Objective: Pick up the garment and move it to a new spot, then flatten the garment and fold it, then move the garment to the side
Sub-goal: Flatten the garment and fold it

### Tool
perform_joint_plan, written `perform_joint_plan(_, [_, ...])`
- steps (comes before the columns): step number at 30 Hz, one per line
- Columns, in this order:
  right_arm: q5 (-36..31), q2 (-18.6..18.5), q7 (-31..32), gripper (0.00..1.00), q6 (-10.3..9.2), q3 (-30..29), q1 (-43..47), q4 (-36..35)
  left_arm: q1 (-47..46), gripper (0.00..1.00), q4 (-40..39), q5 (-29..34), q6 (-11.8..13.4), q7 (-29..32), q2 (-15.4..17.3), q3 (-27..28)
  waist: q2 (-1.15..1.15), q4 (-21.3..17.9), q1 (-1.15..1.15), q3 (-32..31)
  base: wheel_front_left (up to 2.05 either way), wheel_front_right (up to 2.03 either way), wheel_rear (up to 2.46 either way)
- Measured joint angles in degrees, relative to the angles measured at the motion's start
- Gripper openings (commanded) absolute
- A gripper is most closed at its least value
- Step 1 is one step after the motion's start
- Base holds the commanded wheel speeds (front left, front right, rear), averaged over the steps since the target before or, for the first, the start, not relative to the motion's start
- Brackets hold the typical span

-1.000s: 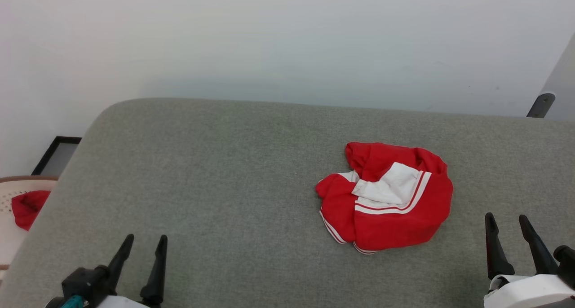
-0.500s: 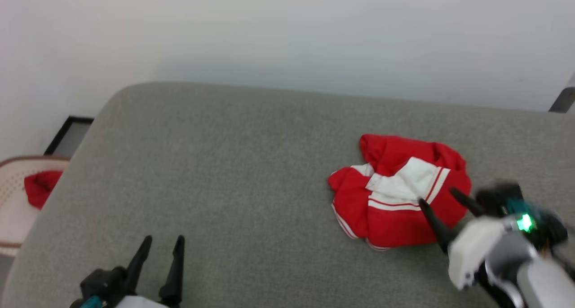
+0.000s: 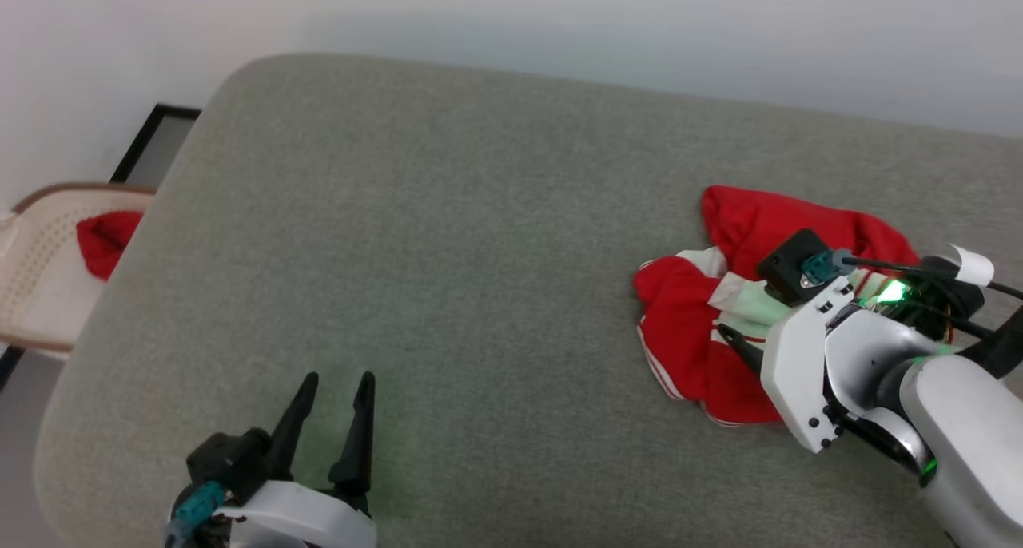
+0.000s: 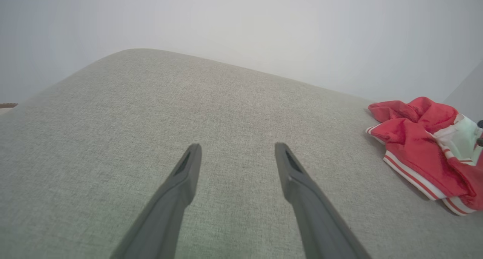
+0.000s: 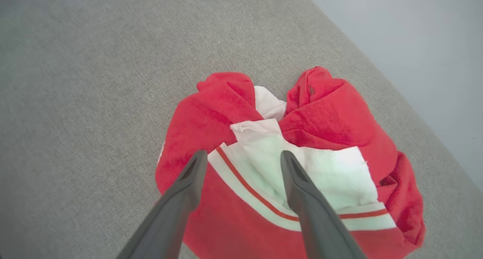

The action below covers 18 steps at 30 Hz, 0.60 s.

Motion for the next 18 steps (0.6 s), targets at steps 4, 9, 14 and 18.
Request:
perform_joint_plan(4, [0.5, -0.8, -0.3, 1.00, -0.01, 2.1, -2.2, 2.0, -0.6, 1.00, 0.4, -0.7, 0.0, 0.0, -0.6, -0.3, 0.00, 1.2, 0.00, 1.5, 0.00, 0.00, 0.00])
perform_joint_plan(9, [0.7, -1.1, -1.6, 1.00, -0.01, 3.8, -4.3, 4.4, -0.9, 1.00, 0.7, -1.1, 0.0, 0.0, -1.1, -0.4, 0.00, 2.0, 0.00, 2.9, 0.00, 0.00, 0.00])
perform_joint_plan(14, [1.1, -1.7, -2.5, 0.36, 0.00, 5.5, -4.9, 6.1, -1.5, 1.00, 0.8, -1.3, -0.1, 0.0, -1.2, -0.6, 0.00, 2.1, 0.00, 3.2, 0.00, 0.00, 0.00])
perform_joint_plan(18, [2.0, -2.1, -3.1, 0.00, 0.00, 6.7, -6.0, 7.0, -1.9, 1.00, 0.8, -1.5, -0.1, 0.0, -1.2, -0.7, 0.00, 2.2, 0.00, 3.1, 0.00, 0.00, 0.00])
